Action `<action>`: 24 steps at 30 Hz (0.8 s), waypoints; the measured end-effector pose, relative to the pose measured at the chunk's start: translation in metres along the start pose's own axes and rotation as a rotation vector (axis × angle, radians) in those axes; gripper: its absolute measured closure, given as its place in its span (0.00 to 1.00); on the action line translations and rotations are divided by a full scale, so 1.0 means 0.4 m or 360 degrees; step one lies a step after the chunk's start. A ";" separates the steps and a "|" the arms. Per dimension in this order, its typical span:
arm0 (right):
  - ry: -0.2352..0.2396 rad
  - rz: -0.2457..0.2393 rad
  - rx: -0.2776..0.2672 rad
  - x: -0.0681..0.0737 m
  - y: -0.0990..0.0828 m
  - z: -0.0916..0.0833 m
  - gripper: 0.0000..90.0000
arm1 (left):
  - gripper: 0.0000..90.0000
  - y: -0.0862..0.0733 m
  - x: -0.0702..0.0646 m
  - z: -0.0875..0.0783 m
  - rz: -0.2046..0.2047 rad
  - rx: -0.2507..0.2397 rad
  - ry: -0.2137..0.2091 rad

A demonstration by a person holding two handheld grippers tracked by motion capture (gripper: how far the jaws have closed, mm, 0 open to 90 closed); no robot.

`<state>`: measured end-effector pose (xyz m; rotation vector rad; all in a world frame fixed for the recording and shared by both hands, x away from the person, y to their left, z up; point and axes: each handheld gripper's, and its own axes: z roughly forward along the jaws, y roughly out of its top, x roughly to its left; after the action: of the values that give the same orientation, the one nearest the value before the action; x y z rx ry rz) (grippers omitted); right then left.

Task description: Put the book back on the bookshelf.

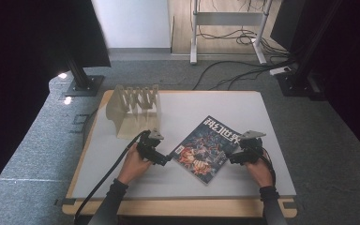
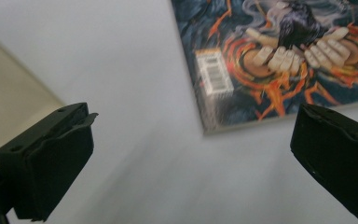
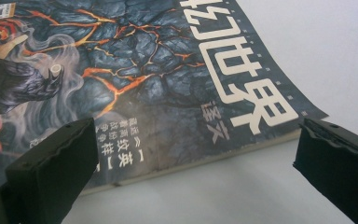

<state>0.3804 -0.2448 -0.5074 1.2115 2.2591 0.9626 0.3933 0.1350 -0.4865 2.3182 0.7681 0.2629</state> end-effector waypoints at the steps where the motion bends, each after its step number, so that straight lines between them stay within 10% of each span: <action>1: 0.0000 0.0000 0.0000 0.000 0.000 0.000 0.00 | 0.00 0.008 -0.002 0.003 0.0006 0.0003 -0.0009; 14: 0.0063 -0.0039 0.0050 -0.036 0.045 0.067 0.00 | 0.00 0.118 -0.029 0.097 0.0101 0.0037 -0.0074; 24: 0.0114 -0.0038 0.0115 -0.091 0.070 0.124 0.00 | 0.00 0.121 -0.032 0.179 0.0102 0.0072 -0.0118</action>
<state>0.4469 -0.2455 -0.5201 1.1947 2.3780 0.9369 0.4320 0.0596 -0.5083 2.3839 0.6706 0.1887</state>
